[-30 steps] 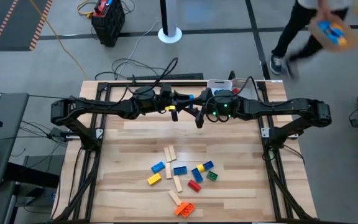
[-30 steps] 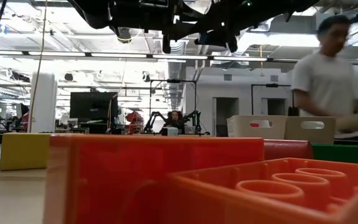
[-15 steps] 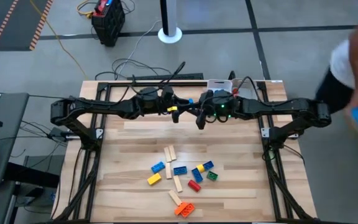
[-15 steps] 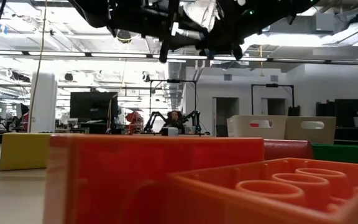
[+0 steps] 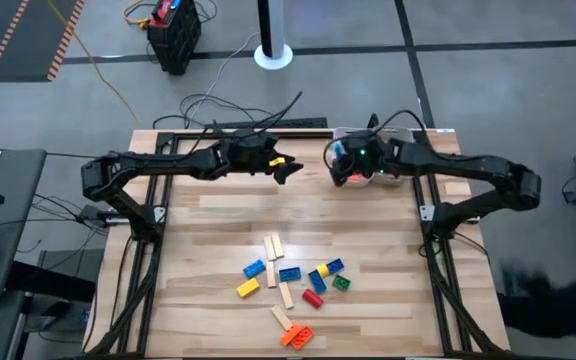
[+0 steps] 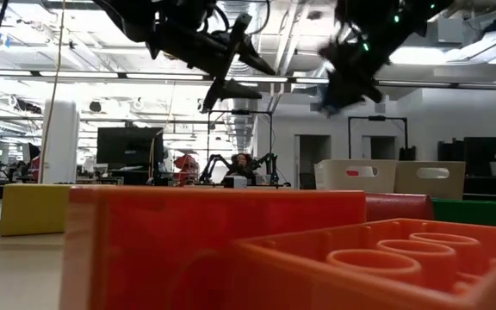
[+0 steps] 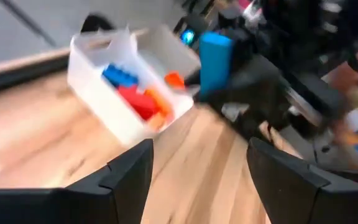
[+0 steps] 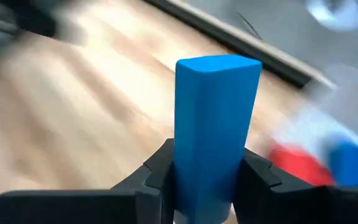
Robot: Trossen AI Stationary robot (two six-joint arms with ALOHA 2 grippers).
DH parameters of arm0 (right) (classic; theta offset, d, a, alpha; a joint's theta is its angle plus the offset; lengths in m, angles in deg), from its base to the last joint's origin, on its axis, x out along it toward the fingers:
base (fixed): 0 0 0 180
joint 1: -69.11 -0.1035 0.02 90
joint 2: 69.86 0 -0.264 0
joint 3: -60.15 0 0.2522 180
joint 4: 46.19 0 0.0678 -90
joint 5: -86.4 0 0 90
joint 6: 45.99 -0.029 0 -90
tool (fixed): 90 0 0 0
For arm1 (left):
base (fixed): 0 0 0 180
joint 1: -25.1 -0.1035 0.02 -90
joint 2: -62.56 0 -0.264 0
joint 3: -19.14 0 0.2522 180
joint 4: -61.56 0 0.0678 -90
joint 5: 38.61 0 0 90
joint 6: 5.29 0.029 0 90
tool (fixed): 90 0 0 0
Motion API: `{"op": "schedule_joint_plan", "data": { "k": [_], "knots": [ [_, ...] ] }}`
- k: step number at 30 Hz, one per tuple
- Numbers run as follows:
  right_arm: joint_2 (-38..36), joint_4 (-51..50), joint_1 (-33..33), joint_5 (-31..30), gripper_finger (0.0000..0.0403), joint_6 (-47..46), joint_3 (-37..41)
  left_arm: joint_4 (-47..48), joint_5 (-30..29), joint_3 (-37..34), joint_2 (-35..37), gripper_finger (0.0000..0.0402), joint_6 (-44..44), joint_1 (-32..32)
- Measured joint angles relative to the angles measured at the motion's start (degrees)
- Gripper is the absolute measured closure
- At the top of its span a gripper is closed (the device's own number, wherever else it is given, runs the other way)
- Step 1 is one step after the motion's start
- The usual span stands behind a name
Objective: Sort blocks by size
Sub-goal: Put the large blue wooden block into the white bin, then put the large blue game piece into the white bin
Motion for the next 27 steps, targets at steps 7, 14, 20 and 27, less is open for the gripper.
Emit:
{"op": "schedule_joint_plan", "data": {
  "k": [7, 14, 20, 27],
  "knots": [
    [1.5, -12.7, 7.9, -1.1, 0.021, -1.4, 0.1, 17.0, 11.0, 0.6, 0.0, 0.0154, 3.0, -1.2],
    [4.3, -12.7, 11.4, 6.3, 0.0162, 0.2, 0.0, 28.6, 14.4, 0.6, 0.0, 0.0155, 9.6, -0.3],
    [3.4, -12.3, 10.4, 6.5, 0.0163, 3.9, -0.7, 31.2, 19.0, 0.6, 0.0, 0.0155, 10.8, 3.3],
    [3.2, -11.7, 9.4, 6.5, 0.017, 7.8, -3.5, 36.6, 11.7, 0.6, 0.0, 0.0155, 4.9, 10.3]
  ]
}}
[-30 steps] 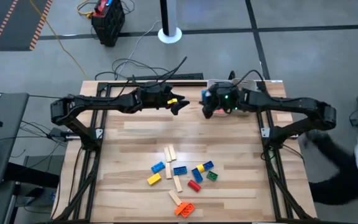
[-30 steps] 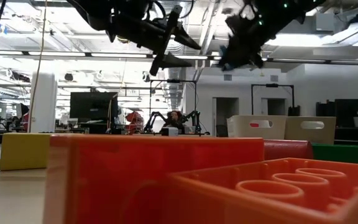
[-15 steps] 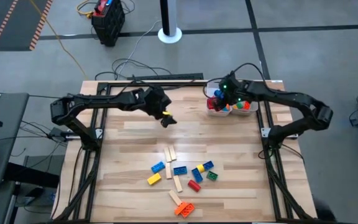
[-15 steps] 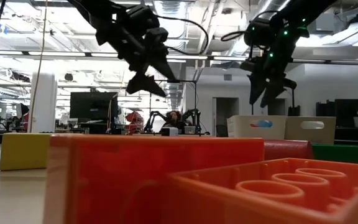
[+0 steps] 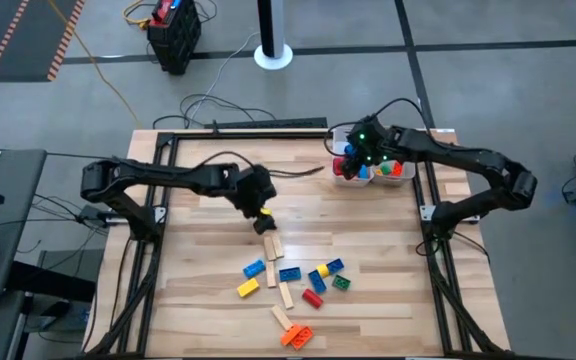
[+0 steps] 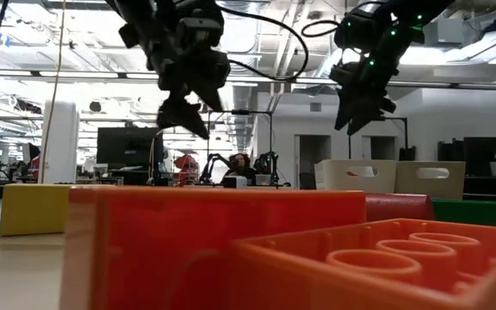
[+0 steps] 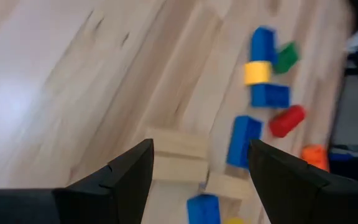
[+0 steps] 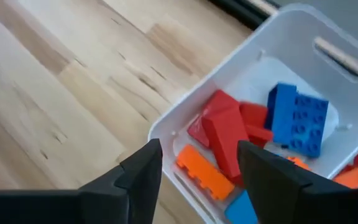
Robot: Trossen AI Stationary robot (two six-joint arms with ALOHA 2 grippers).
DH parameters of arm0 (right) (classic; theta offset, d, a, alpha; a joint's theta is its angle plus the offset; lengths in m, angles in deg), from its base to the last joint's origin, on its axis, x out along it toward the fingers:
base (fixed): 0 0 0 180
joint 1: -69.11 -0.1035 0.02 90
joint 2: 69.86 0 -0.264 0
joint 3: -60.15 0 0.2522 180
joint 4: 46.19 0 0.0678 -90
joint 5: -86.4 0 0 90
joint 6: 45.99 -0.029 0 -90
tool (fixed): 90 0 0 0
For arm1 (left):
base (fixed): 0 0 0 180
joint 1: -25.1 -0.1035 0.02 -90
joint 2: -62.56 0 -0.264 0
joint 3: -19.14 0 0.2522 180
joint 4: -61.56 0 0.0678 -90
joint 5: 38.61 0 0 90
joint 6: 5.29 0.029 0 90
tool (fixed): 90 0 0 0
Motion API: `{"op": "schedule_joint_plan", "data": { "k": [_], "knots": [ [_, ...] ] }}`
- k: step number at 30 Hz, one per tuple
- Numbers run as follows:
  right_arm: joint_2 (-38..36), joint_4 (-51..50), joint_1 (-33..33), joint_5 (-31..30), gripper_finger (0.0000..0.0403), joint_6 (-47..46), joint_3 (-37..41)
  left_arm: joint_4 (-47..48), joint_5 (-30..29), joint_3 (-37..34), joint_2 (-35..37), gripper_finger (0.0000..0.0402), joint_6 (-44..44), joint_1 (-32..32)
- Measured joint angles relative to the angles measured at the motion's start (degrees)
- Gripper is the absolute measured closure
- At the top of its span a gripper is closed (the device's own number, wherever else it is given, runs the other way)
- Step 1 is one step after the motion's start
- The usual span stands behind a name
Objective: Sort blocks by size
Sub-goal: Put the large blue game piece into the white bin
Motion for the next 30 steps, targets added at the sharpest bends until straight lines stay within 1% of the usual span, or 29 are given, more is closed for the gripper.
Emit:
{"op": "schedule_joint_plan", "data": {
  "k": [3, 7, 11, 15, 22, 25, 28, 30],
  "knots": [
    [0.0, 0.0, -0.8, -0.1, 0.0171, 2.2, -1.1, 3.5, -3.2, 0.0, 0.0, 0.0155, -1.0, 2.9],
    [0.0, -0.5, -3.2, 0.0, 0.0171, 4.8, -2.9, 9.3, -3.7, 0.0, 0.0, 0.0155, 0.1, 6.6],
    [0.0, -2.7, -6.3, -0.1, 0.0171, 7.1, -4.5, 12.9, -4.3, 0.0, 0.0, 0.0155, -3.4, 9.8],
    [0.0, -3.9, -7.8, -0.1, 0.0171, 7.6, -5.6, 15.7, -8.7, 0.0, 0.0, 0.0155, -7.0, 15.1],
    [0.0, -3.2, -8.3, -0.2, 0.0171, 7.9, -7.4, 14.4, -17.9, 0.0, -0.7, 0.0155, -17.7, 22.6],
    [0.0, -3.2, -8.3, -0.3, 0.0171, 9.0, -8.5, 11.6, -19.0, 0.0, -3.1, 0.0155, -20.9, 24.7],
    [0.0, -3.5, -8.2, -0.3, 0.0171, 9.2, -9.8, 7.0, -19.2, 0.0, -5.9, 0.0155, -22.5, 26.0],
    [0.0, -4.4, -8.2, -0.4, 0.0171, 9.4, -10.8, 6.0, -19.9, 0.0, -7.6, 0.0155, -23.6, 26.5]
  ]
}}
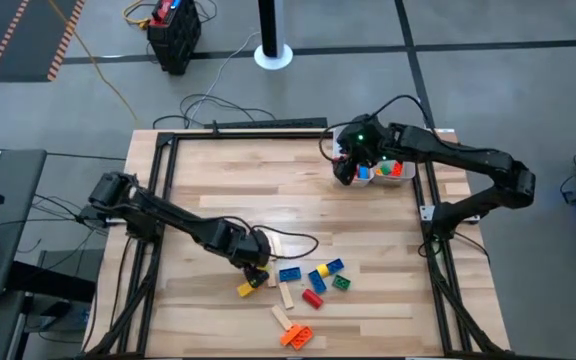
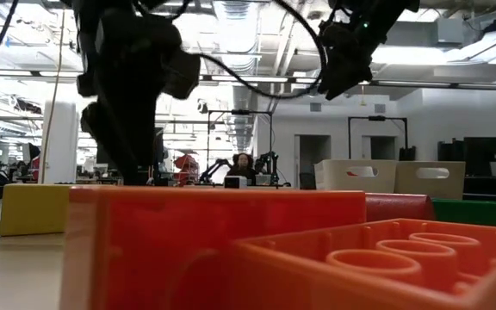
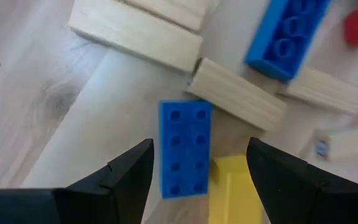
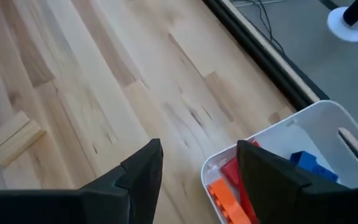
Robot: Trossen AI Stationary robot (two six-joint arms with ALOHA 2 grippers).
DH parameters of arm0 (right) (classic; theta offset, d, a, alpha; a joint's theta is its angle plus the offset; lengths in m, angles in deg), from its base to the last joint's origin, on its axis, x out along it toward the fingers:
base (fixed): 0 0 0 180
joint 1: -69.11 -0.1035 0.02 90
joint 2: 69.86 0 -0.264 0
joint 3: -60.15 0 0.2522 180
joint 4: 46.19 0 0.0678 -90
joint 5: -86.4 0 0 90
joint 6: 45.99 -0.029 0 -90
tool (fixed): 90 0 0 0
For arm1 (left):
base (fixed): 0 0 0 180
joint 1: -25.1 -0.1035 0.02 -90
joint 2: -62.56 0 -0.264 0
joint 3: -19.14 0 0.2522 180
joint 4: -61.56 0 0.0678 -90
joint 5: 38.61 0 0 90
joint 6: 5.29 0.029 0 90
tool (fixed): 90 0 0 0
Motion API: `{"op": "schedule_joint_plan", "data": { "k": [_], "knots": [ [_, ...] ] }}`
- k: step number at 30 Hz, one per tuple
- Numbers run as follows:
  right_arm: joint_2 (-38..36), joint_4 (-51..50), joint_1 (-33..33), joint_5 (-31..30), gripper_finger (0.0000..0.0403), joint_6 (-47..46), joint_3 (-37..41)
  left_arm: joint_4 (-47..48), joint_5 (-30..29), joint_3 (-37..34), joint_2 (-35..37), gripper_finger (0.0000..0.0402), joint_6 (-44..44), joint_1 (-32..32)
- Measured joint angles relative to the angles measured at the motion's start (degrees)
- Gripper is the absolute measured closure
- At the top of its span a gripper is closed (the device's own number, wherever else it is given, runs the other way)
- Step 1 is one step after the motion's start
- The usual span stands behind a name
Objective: Sort blocks by size
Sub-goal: Put the large blue game piece into the white bin
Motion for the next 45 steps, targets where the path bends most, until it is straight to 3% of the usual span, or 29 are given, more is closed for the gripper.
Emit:
{"op": "schedule_joint_plan", "data": {
  "k": [13, 16, 21, 26, 38, 45],
  "knots": [
    [0.0, -2.3, 0.0, 0.0, 0.0171, 2.4, -2.6, -0.8, -3.0, 0.1, -6.9, 0.0157, -0.6, 1.6],
    [0.0, -2.3, 0.0, 0.0, 0.0171, 2.8, -2.6, -0.6, -3.4, 0.1, -7.0, 0.018, 1.0, 1.8],
    [-0.3, -3.1, 0.0, 0.0, 0.0171, 2.9, -2.6, 0.0, -4.2, 0.1, -7.1, 0.0269, 1.2, 1.8],
    [-3.7, -4.7, 0.3, 0.0, 0.0171, 3.2, -2.5, -0.2, -3.3, -0.1, -5.6, 0.0269, 2.4, 0.3],
    [-12.5, -10.1, -0.1, 0.0, 0.0171, 2.2, -2.5, -2.2, -2.1, -0.1, 2.7, 0.0269, 16.9, -15.4],
    [-14.5, -8.5, -5.0, 0.3, 0.0171, -1.6, 1.3, -18.4, 2.9, -0.1, 7.2, 0.0269, 24.5, -25.8]
  ]
}}
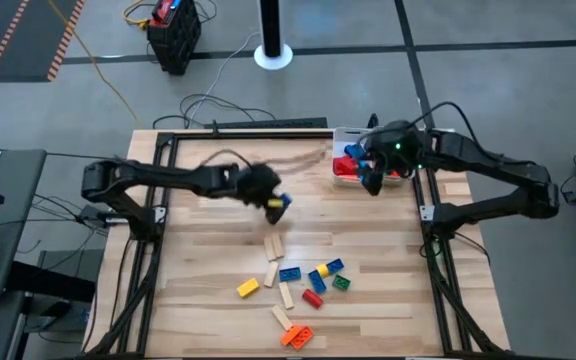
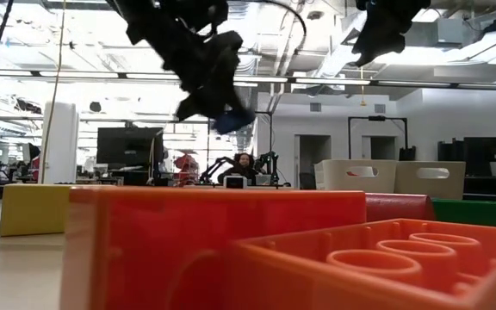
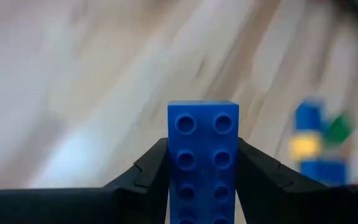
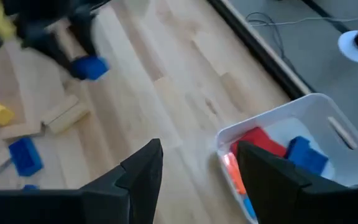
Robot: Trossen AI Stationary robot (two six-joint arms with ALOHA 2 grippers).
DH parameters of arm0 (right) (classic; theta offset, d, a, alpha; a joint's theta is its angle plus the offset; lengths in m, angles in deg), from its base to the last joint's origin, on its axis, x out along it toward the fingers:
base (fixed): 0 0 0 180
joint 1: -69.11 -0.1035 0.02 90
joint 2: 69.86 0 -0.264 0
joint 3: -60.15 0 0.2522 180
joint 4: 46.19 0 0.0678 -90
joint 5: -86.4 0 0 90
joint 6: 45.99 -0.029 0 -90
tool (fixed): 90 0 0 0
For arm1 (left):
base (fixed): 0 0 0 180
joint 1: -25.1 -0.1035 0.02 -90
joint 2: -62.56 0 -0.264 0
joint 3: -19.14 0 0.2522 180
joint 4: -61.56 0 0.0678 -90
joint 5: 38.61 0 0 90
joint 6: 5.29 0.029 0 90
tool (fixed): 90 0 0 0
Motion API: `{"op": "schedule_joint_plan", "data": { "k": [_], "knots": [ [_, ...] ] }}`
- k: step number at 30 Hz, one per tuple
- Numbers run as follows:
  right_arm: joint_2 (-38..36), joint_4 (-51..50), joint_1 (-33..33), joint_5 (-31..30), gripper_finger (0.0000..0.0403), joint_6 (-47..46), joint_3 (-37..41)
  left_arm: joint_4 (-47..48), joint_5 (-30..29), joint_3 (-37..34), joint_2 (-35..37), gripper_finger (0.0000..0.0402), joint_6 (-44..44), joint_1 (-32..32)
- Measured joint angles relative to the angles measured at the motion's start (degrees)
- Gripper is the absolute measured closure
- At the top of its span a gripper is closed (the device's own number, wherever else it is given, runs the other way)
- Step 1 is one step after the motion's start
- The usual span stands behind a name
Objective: Sort blocks by size
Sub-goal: Put the large blue game piece into the white bin
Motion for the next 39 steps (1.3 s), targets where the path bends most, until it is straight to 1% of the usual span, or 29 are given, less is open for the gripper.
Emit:
{"op": "schedule_joint_plan", "data": {
  "k": [5, 8, 11, 15, 18, 22, 25, 28, 33, 36, 39],
  "knots": [
    [0.2, 8.3, -4.6, 0.0, 0.0171, -5.0, 3.6, -18.9, 5.8, 0.0, 0.5, 0.0269, 4.9, -4.5],
    [1.6, 14.9, -7.5, 0.0, 0.0171, -6.8, 5.0, -26.4, 6.5, 0.1, 0.5, 0.0269, 8.6, -6.0],
    [3.3, 21.0, -9.0, 0.1, 0.0171, -8.5, 6.0, -29.5, 6.6, 0.1, 0.5, 0.0268, 11.4, -7.3],
    [6.4, 26.7, -9.4, 0.0, 0.0171, -10.0, 6.4, -32.3, 9.5, 0.1, 0.5, 0.0265, 13.6, -8.4],
    [8.3, 29.4, -9.4, 0.0, 0.0171, -11.9, 6.4, -32.4, 11.5, 0.1, 0.5, 0.0264, 16.4, -8.5],
    [9.3, 33.4, -9.1, 0.0, 0.0171, -15.0, 6.4, -32.0, 11.5, 0.1, 0.5, 0.0263, 22.1, -8.5],
    [9.3, 35.2, -8.3, -0.1, 0.0171, -18.0, 6.4, -31.4, 9.7, 0.1, 0.5, 0.0263, 28.3, -7.8],
    [9.3, 35.7, -7.2, -0.2, 0.0171, -22.5, 6.4, -29.4, 6.5, 0.1, 0.5, 0.0263, 36.7, -7.0],
    [10.2, 35.8, -6.5, -0.4, 0.0171, -28.2, 6.4, -25.5, -0.6, 0.1, 0.5, 0.0263, 50.8, -5.5],
    [12.0, 35.9, -6.6, -0.5, 0.0171, -30.0, 6.4, -24.7, -4.9, 0.1, 0.5, 0.0262, 55.3, -4.9],
    [14.1, 36.7, -6.7, -0.5, 0.0171, -30.7, 6.4, -24.3, -6.6, 0.1, 0.5, 0.0262, 57.5, -4.8]
  ]
}}
